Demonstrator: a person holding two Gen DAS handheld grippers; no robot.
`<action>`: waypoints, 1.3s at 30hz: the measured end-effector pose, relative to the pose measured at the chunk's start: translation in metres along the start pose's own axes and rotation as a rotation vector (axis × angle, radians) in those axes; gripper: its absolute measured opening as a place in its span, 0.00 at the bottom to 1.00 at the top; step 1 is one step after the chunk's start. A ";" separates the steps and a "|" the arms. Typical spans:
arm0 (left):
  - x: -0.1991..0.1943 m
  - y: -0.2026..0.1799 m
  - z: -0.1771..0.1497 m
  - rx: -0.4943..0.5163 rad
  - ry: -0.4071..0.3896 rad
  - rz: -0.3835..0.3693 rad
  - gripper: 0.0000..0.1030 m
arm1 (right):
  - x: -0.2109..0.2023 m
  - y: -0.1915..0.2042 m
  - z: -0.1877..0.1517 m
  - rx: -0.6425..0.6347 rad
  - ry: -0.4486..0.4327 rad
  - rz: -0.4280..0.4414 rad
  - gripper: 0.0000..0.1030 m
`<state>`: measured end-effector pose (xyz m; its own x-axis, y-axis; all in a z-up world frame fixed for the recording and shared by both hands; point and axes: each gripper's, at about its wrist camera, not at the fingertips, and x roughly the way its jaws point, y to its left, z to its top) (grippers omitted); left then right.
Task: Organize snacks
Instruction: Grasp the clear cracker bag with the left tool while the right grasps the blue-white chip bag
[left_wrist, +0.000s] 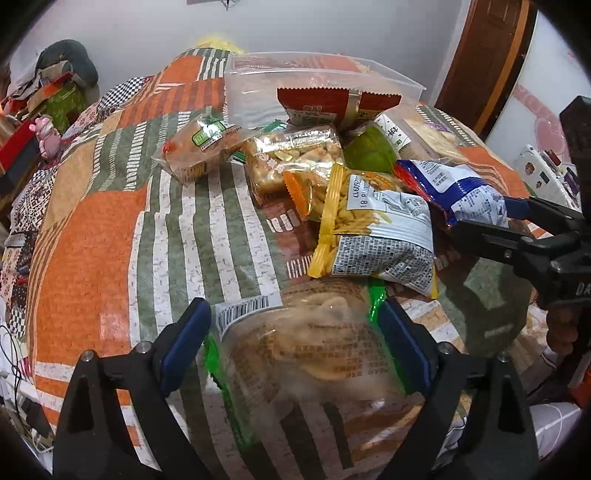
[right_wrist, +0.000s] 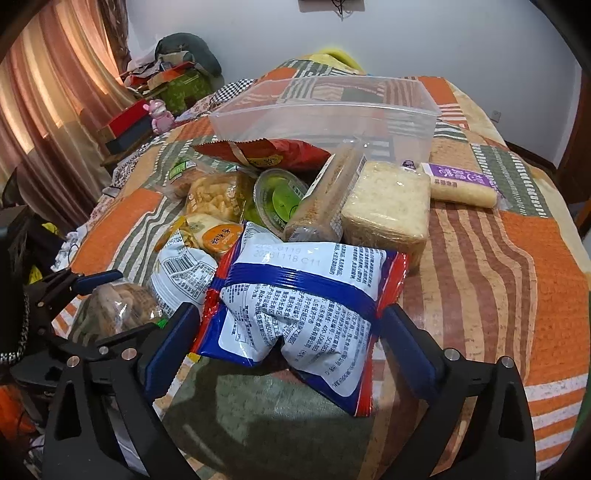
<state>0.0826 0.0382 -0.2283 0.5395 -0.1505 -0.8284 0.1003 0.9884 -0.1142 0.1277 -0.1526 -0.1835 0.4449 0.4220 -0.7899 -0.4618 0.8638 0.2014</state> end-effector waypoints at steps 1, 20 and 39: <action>-0.001 0.002 0.000 -0.008 -0.004 -0.008 0.85 | 0.000 -0.001 0.000 0.003 -0.001 0.003 0.95; -0.026 0.017 0.010 -0.056 -0.064 0.039 0.52 | -0.012 -0.011 -0.006 0.066 -0.016 0.057 0.63; 0.001 0.000 -0.006 -0.017 0.074 0.092 0.95 | -0.037 -0.009 -0.010 0.060 -0.084 0.030 0.61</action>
<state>0.0780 0.0377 -0.2328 0.4824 -0.0576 -0.8741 0.0387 0.9983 -0.0445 0.1075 -0.1784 -0.1621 0.4954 0.4673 -0.7323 -0.4299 0.8644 0.2607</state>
